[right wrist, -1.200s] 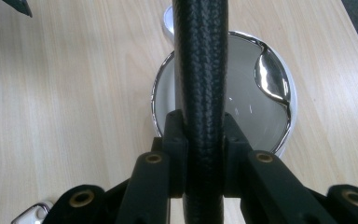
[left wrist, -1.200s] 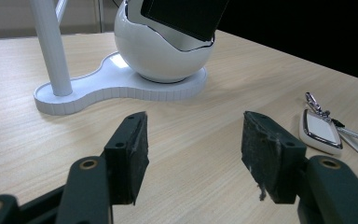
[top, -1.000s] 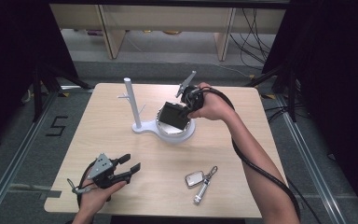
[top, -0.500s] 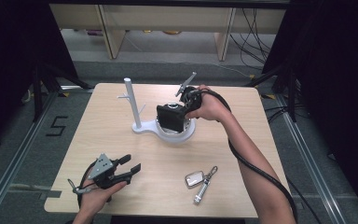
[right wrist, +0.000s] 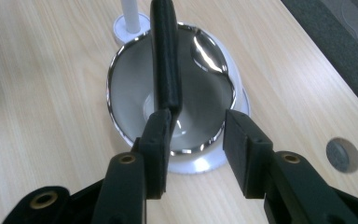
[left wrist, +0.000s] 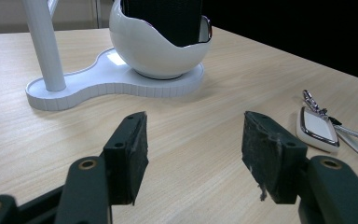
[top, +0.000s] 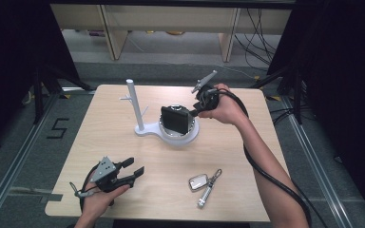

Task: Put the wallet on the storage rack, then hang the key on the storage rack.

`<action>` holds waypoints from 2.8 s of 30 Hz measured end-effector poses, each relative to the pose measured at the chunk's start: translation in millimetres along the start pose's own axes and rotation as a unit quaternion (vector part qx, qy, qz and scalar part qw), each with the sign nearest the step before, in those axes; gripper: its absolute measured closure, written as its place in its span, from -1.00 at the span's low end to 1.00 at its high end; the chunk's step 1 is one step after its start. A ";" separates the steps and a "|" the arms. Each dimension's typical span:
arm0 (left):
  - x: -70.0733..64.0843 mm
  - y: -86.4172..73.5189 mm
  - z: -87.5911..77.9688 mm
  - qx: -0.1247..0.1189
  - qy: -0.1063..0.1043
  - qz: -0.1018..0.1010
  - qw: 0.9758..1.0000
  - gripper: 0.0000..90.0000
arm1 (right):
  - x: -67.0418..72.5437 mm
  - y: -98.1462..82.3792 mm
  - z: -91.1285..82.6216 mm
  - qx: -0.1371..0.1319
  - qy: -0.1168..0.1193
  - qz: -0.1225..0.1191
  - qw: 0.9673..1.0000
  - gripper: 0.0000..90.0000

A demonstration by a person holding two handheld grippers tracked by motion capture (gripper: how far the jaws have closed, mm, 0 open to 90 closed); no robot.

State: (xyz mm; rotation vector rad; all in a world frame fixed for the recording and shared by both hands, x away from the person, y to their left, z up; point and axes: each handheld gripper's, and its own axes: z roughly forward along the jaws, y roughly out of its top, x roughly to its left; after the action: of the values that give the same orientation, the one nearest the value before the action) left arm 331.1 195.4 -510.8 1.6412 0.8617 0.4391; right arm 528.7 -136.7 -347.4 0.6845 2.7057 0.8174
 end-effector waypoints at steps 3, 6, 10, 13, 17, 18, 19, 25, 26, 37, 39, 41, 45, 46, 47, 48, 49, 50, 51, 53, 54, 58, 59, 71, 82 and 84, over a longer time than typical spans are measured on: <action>-0.5 0.1 0.3 0.000 0.000 -0.001 1.000 -0.11 | -0.1 -7.9 -4.3 -0.001 -0.001 0.010 1.000 0.39; -1.5 0.6 0.4 0.000 -0.001 0.000 1.000 -0.10 | -0.1 -24.3 -9.1 0.011 0.003 0.043 0.999 0.49; -3.1 0.2 2.9 0.005 -0.006 0.001 1.000 -0.09 | 6.6 -64.3 -9.7 0.063 0.020 0.077 0.995 0.75; -4.5 0.0 5.0 0.006 -0.009 0.001 1.000 -0.09 | 10.3 -89.3 -7.4 0.086 0.044 0.067 0.993 0.75; -7.1 0.3 7.8 0.010 -0.012 0.004 1.000 -0.09 | 13.9 -116.5 -6.8 0.114 0.059 0.063 0.990 0.69; -7.7 0.4 8.4 0.008 -0.014 0.005 1.000 -0.09 | 13.7 -122.2 -6.4 0.117 0.065 0.059 0.989 0.67; -8.5 0.5 8.8 0.009 -0.015 0.004 1.000 -0.09 | 14.2 -127.7 -5.8 0.118 0.072 0.055 0.989 0.65; -9.8 0.9 10.1 0.006 -0.021 0.006 1.000 -0.09 | 17.2 -151.9 -1.3 0.133 0.094 0.059 0.985 0.55; -9.8 0.9 10.1 0.006 -0.021 0.006 1.000 -0.09 | 17.2 -151.9 -1.3 0.133 0.094 0.059 0.985 0.55; -10.1 1.2 9.1 0.010 -0.018 0.007 1.000 -0.09 | 22.6 -163.6 9.2 0.151 0.126 0.024 0.980 0.37; -10.1 1.1 9.1 0.009 -0.018 0.007 1.000 -0.09 | 24.4 -163.5 11.9 0.153 0.130 0.022 0.979 0.35; -10.1 1.1 8.9 0.010 -0.018 0.007 1.000 -0.09 | 25.0 -163.8 14.7 0.152 0.133 0.011 0.979 0.33; -9.5 0.9 9.5 0.006 -0.022 0.005 1.000 -0.09 | 29.9 -163.7 18.6 0.155 0.143 0.007 0.977 0.32; -9.7 1.4 8.7 0.010 -0.017 0.006 1.000 -0.09 | 29.9 -163.7 18.6 0.155 0.143 0.007 0.977 0.32; -9.2 1.4 9.5 0.008 -0.018 0.005 1.000 -0.09 | 33.5 -163.8 20.1 0.165 0.143 0.012 0.976 0.31; -9.0 1.3 10.5 0.008 -0.017 0.002 1.000 -0.09 | 34.1 -164.0 21.2 0.168 0.147 0.006 0.975 0.30; -8.7 0.9 11.7 0.006 -0.021 0.000 1.000 -0.09 | 34.3 -164.4 23.7 0.158 0.156 -0.009 0.975 0.30; -8.8 1.0 11.8 0.010 -0.017 0.002 1.000 -0.09 | 35.3 -164.6 24.4 0.160 0.155 -0.008 0.975 0.30; -8.8 1.0 11.8 0.010 -0.017 0.002 1.000 -0.09 | 35.9 -164.9 25.4 0.165 0.156 -0.008 0.974 0.29; -8.8 0.9 12.5 0.010 -0.020 0.002 1.000 -0.09 | 37.1 -165.4 27.1 0.168 0.158 -0.007 0.973 0.28; -8.7 1.1 12.6 0.009 -0.022 0.002 1.000 -0.10 | 37.5 -165.8 28.2 0.169 0.158 -0.008 0.973 0.27; -8.0 1.6 13.0 0.010 -0.026 0.003 1.000 -0.10 | 39.3 -166.2 29.4 0.167 0.153 -0.007 0.974 0.24; -7.9 1.4 13.0 0.011 -0.026 0.004 1.000 -0.10 | 39.3 -166.0 30.8 0.161 0.159 -0.014 0.974 0.22; -9.0 0.8 13.7 0.004 -0.030 0.004 1.000 -0.10 | 39.3 -158.4 36.4 0.175 0.178 -0.066 0.966 0.28; -11.5 -1.6 12.8 0.014 -0.032 0.008 0.999 -0.10 | 41.7 -155.3 40.6 0.198 0.183 -0.072 0.960 0.35; -11.1 -1.9 13.3 0.009 -0.036 0.006 0.999 -0.10 | 41.2 -155.0 42.2 0.198 0.185 -0.079 0.959 0.37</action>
State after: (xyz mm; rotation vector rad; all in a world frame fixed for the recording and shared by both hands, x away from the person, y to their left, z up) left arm 332.4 178.4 -514.2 1.6699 0.8041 0.3783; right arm 450.8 -210.6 -473.7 0.4074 3.2594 0.3932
